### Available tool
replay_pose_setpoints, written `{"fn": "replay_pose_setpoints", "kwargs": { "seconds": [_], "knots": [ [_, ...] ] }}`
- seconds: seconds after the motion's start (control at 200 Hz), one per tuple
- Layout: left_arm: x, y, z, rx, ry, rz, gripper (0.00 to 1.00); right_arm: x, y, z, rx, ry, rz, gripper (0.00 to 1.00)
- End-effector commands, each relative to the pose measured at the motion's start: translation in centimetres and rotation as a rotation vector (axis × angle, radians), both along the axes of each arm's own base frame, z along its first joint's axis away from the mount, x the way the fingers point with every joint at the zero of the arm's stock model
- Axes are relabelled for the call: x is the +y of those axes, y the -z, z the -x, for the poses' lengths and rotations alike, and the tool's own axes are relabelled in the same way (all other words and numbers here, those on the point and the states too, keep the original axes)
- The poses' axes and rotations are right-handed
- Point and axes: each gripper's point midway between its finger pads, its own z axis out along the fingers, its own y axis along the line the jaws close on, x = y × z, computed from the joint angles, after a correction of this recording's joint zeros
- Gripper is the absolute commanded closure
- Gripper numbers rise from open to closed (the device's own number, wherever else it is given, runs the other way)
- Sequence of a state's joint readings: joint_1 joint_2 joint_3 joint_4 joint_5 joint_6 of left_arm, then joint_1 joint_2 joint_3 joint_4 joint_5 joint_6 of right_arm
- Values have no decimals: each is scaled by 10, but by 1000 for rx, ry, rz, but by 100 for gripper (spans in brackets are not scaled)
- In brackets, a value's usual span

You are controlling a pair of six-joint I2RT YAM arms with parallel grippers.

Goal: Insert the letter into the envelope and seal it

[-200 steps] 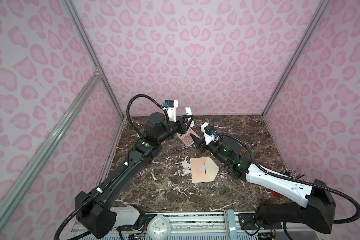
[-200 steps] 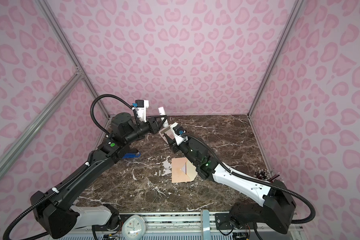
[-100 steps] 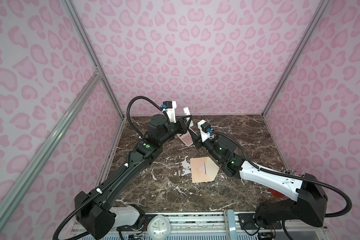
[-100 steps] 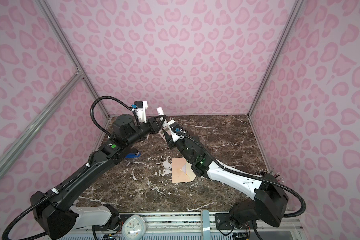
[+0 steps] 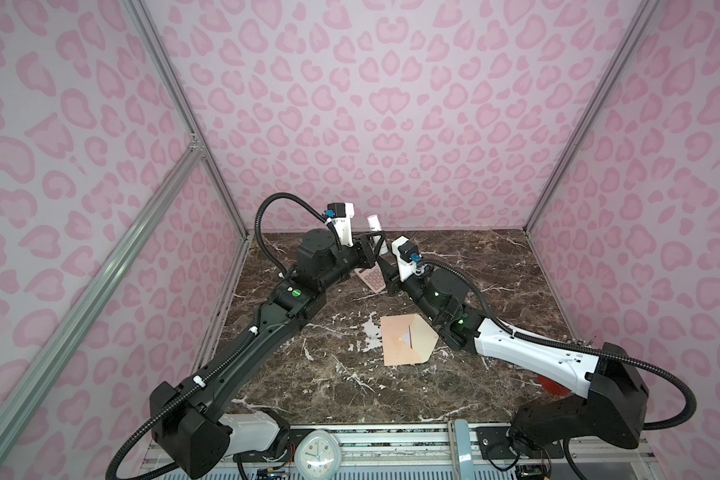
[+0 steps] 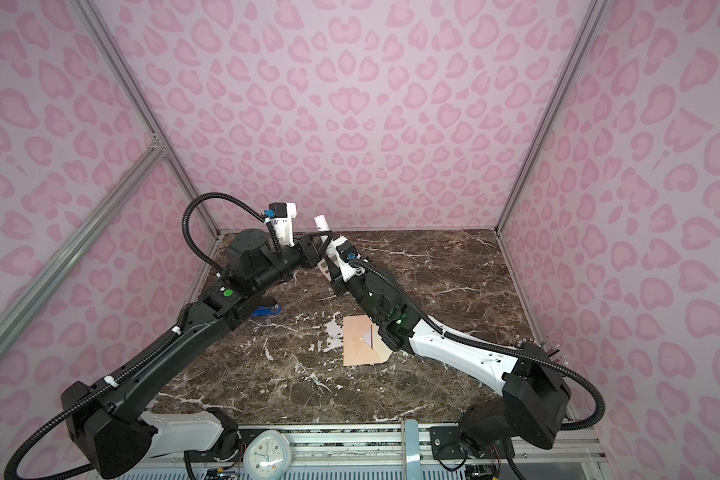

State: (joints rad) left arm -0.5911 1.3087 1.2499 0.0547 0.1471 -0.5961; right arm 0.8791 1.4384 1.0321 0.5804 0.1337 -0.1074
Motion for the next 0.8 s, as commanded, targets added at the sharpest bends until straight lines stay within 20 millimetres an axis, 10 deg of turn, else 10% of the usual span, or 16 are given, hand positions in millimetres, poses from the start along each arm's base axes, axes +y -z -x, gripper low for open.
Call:
{"fn": "replay_pose_setpoints", "kwargs": {
  "seconds": [0.0, 0.795],
  "knots": [
    [-1, -10, -1, -34, 1, 24, 96, 3, -9, 0, -15, -12, -33, 62],
    [-10, -27, 14, -104, 171, 158, 96, -5, -26, 10, 135, -141, -201, 86]
  ]
}}
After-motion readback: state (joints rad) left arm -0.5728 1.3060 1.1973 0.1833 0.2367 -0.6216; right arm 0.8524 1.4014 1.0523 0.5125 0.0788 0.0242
